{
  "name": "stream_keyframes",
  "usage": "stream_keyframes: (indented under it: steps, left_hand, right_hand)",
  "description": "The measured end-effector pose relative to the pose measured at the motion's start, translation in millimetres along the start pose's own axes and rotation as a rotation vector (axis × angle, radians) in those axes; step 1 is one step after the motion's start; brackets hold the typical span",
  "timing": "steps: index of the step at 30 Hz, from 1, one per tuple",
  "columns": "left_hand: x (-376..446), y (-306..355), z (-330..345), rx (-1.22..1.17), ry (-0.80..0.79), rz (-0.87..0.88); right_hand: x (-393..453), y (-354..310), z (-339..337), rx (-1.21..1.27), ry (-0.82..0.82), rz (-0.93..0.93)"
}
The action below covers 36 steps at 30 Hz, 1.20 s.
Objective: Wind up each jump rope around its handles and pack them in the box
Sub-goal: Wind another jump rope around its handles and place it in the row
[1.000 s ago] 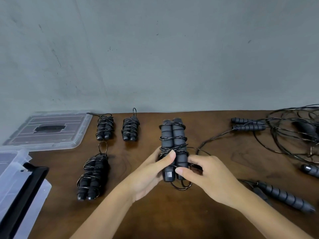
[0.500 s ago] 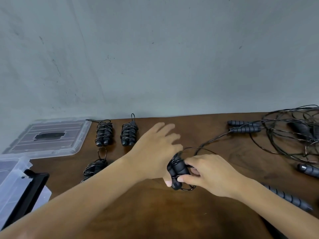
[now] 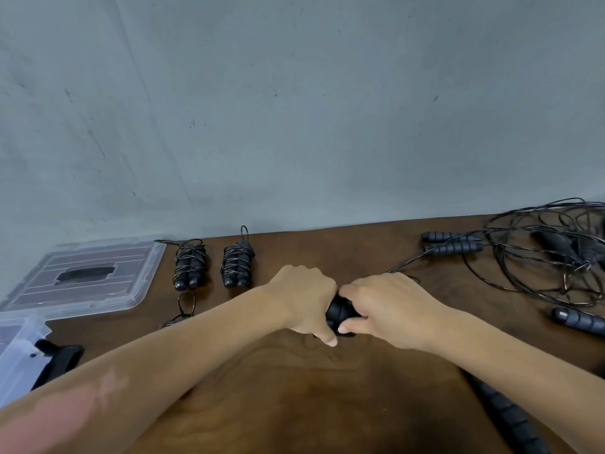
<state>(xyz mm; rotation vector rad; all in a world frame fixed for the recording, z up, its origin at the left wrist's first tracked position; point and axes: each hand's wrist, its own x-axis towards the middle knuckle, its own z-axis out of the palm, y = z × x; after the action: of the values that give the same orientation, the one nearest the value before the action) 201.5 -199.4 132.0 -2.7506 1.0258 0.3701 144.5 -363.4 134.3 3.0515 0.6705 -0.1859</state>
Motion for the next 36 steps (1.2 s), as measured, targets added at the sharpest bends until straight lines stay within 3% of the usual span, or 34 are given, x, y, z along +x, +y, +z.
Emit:
stream_keyframes:
  steps: [4, 9, 15, 20, 26, 32, 36]
  left_hand:
    - [4.9, 5.4, 10.3, -0.185, 0.019, -0.118]
    - [8.1, 5.2, 14.9, -0.710, -0.036, -0.254]
    - [9.5, -9.8, 31.0, -1.370, 0.026, -0.308]
    - [2.4, -10.5, 39.4, -1.675, 0.093, -0.239]
    - [-9.8, -1.0, 35.1, -1.864, 0.133, -0.165]
    - [-20.5, -1.1, 30.3, -1.854, 0.151, -0.048]
    - [-25.8, -3.4, 28.2, -1.799, 0.133, 0.046]
  right_hand:
    - [7.7, -4.6, 2.5, 0.029, 0.058, 0.089]
    - [7.9, -13.5, 4.1, 0.188, 0.177, 0.163]
    - [-3.9, -5.1, 5.3, 0.332, 0.271, 0.196]
    - [-17.8, 3.6, 11.0, 0.310, 0.267, 0.181]
    - [-27.5, 4.6, 9.8, 0.325, 0.254, 0.156]
    - [-31.1, 12.6, 11.8, 0.492, 0.267, 0.049]
    - [-31.6, 22.1, 20.8, 0.379, 0.215, -0.024]
